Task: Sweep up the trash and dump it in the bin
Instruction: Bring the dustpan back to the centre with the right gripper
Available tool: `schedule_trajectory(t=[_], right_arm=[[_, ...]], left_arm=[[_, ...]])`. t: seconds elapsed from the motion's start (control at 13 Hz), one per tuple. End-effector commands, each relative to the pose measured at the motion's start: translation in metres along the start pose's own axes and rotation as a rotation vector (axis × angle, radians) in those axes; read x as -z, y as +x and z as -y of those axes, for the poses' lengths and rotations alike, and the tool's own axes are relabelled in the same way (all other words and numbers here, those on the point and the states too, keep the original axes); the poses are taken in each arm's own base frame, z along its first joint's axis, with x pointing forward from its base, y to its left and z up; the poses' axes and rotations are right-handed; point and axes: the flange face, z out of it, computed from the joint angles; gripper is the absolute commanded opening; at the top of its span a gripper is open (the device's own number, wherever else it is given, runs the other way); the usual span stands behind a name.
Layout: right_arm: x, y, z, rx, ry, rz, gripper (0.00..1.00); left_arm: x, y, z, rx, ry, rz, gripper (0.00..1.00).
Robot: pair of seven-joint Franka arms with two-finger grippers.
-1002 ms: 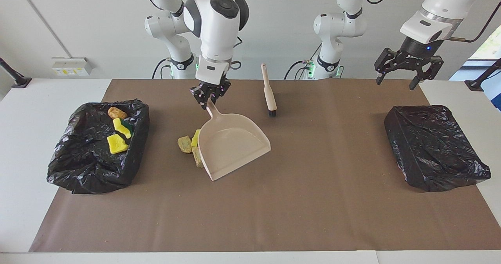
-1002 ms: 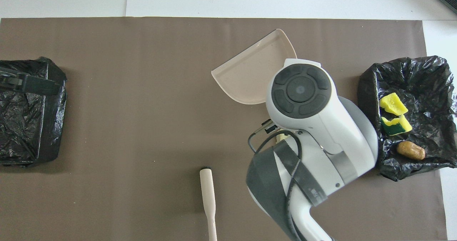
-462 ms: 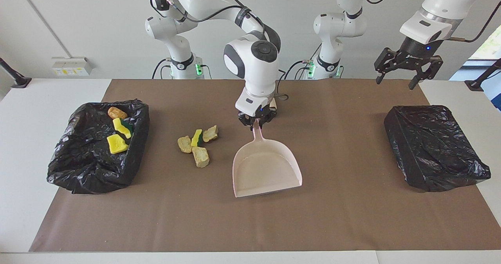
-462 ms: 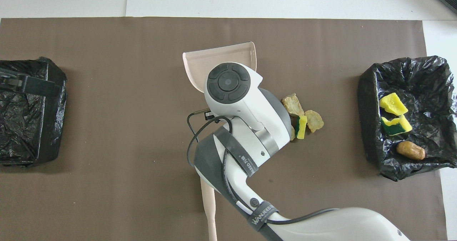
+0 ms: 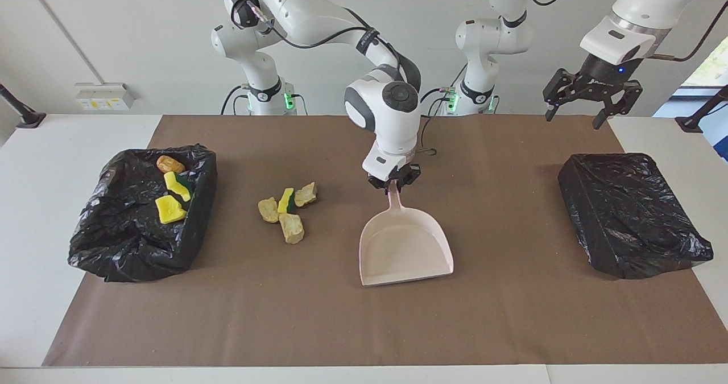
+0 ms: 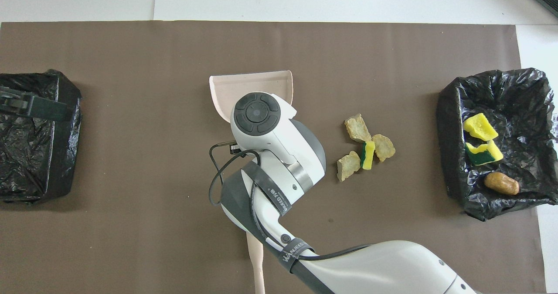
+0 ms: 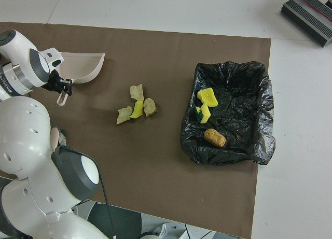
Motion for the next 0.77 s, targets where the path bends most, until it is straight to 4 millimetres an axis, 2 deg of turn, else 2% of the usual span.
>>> schedule_trajectory(t=[0.0, 0.15, 0.23, 0.31, 0.39, 0.69], right_arm=[[-0.013, -0.004, -0.003, -0.025, 0.016, 0.013, 0.02], [-0.021, -0.007, -0.007, -0.026, 0.012, 0.017, 0.26], [-0.021, -0.007, -0.009, -0.027, 0.007, 0.019, 0.52], [-0.018, -0.007, -0.011, -0.021, -0.009, 0.020, 0.88], [-0.004, -0.010, -0.018, -0.015, -0.018, 0.030, 1.00], [0.050, -0.045, -0.029, 0.006, -0.051, 0.088, 1.00]], left_arm=[[0.004, -0.008, 0.001, 0.003, 0.011, 0.010, 1.00], [0.004, -0.008, 0.000, 0.000, 0.011, 0.011, 1.00], [0.003, -0.008, 0.000, -0.001, 0.011, 0.011, 1.00], [0.004, -0.007, -0.001, -0.004, 0.011, 0.010, 1.00], [0.004, -0.007, -0.002, -0.006, 0.011, 0.005, 1.00], [0.002, 0.002, -0.007, -0.027, 0.016, -0.029, 1.00]])
